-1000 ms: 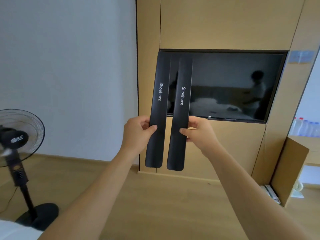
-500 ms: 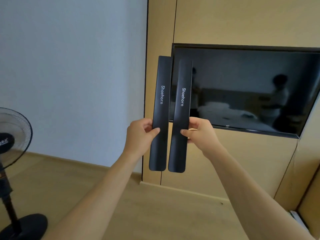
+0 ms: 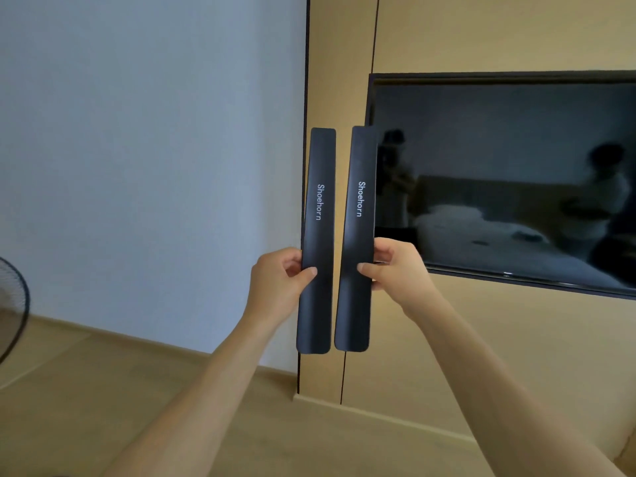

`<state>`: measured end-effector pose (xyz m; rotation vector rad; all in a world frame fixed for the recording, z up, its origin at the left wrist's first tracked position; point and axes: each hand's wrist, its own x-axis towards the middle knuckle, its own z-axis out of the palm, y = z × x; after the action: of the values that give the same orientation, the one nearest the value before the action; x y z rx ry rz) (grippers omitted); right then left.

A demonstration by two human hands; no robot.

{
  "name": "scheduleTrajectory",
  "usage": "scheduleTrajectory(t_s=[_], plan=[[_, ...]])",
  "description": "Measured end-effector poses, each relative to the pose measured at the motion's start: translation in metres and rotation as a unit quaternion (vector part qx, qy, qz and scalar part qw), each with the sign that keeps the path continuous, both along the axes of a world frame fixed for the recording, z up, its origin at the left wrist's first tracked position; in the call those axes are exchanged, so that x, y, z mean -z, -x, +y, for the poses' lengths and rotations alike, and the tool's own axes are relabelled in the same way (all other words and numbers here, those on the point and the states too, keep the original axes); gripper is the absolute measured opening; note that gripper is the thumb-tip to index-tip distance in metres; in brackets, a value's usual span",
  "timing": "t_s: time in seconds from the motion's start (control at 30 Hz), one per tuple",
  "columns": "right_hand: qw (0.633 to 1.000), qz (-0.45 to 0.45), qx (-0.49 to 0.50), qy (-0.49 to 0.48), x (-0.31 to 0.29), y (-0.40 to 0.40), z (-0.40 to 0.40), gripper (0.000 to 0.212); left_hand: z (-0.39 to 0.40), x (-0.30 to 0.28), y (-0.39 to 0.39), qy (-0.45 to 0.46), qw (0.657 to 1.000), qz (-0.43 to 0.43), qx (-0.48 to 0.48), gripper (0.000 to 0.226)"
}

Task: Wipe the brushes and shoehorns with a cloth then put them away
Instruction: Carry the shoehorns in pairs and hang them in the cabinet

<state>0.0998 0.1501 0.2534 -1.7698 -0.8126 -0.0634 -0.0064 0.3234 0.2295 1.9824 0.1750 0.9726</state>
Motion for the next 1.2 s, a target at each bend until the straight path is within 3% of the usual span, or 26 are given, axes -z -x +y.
scheduleTrajectory(t_s=[0.4, 0.63, 1.2], plan=[[0.985, 0.041, -0.167, -0.032, 0.007, -0.167, 0.169, 0.039, 0.135, -0.002, -0.127, 0.015, 0.991, 0.015, -0.129, 0.007], [0.968, 0.047, -0.245, -0.021, -0.001, -0.252, 0.277, 0.030, 0.210, -0.010, -0.187, 0.032, 0.978, 0.005, -0.205, 0.013], [0.939, 0.033, -0.342, -0.009, 0.023, -0.308, 0.578, 0.029, 0.470, 0.016, -0.227, 0.049, 0.949, -0.021, -0.311, 0.010]])
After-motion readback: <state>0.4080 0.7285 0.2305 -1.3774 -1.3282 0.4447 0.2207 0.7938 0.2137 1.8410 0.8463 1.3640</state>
